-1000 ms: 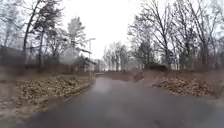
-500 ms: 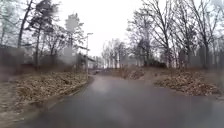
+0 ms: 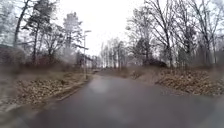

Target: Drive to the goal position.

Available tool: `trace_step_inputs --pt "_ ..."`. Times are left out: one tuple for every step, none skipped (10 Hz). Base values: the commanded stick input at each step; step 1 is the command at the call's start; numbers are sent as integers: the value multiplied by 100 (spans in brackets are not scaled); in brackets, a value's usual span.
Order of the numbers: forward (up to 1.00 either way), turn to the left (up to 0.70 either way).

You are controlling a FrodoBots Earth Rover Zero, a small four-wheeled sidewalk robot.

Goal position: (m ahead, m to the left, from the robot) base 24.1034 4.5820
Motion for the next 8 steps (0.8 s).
trace_step_inputs --pt "100 0" --pt "100 0" --pt "100 0" --pt "100 0" --pt "100 0" --pt "100 0" --pt "100 0" --pt "100 0"
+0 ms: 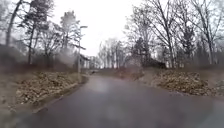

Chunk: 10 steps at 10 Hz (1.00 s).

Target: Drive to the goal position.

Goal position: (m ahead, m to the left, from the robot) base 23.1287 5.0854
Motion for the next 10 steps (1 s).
trace_step_inputs --pt "100 0" --pt "100 0" --pt "100 0" --pt "100 0" --pt "100 0" --pt "100 0" --pt "100 0" --pt "100 0" --pt "100 0" --pt "100 0"
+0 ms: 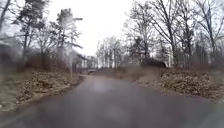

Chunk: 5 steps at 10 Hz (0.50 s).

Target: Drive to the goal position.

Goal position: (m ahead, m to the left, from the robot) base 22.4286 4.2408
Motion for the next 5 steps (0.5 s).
trace_step_inputs --pt "100 0" --pt "100 0" --pt "100 0" --pt "100 0" --pt "100 0"
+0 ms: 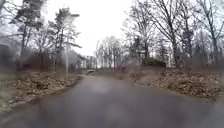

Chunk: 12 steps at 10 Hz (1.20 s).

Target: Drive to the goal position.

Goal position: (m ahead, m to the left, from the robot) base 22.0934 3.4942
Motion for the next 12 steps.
trace_step_inputs --pt "100 35" --pt "100 40" --pt "100 40" --pt "100 40" --pt "100 35" --pt "100 10" --pt "100 2" --pt "100 0" --pt "100 0" --pt "100 0" --pt "100 0" --pt "100 0"
